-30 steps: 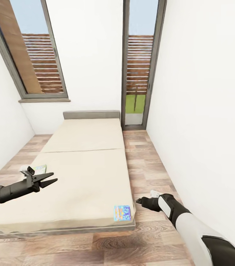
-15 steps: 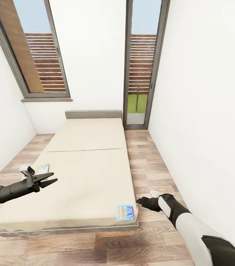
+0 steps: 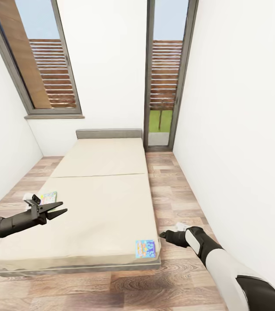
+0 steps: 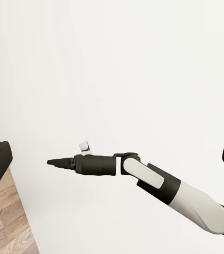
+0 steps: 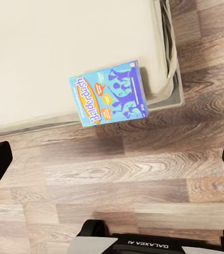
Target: Put all the toys in the child's room - the three board games (two on the bed and one on the table), the two jigsaw puzzles on the table, and the tennis ball on the table - inside the toy box on the table in the child's room.
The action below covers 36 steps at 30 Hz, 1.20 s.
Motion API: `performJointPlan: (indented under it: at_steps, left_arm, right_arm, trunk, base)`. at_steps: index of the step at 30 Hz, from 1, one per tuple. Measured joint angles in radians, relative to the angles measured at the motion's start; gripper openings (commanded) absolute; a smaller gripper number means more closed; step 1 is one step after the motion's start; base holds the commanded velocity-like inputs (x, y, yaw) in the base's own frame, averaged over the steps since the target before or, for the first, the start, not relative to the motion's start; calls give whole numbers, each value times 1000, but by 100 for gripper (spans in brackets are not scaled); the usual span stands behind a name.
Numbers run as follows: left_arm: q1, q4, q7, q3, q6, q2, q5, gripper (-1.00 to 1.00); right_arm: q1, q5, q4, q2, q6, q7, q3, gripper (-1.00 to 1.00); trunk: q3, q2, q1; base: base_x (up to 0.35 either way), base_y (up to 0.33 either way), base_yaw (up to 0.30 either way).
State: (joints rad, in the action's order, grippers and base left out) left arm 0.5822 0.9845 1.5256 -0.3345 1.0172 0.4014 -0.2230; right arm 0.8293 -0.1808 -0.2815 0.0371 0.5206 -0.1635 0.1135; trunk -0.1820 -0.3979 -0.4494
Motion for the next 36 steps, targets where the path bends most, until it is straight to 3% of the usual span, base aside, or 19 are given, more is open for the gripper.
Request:
performJointPlan:
  at_steps: [28,32,33,36]
  left_arm:
    - [0,0,-20,9,-2,-4,6,100]
    - [0,0,-60,12,-3,-8,8,100]
    - [0,0,-122,12,-3,-12,10,100]
    - [0,0,-172,12,-2,-14,11,100]
  right_arm:
    - [0,-1,-1,-5,-1,-1,0,100]
    - [0,-2,-3,-5,-1,-2,1,100]
    - [0,-2,-4,-6,-1,-3,1,100]
    - [0,-2,-4,-6,-2,-6,0,100]
  trunk:
    - [0,0,0]
    - [0,0,0]
    - [0,0,0]
    - [0,0,0]
  base:
    - [0,-31,0]
    - [0,0,0]
    - [0,0,0]
    - [0,0,0]
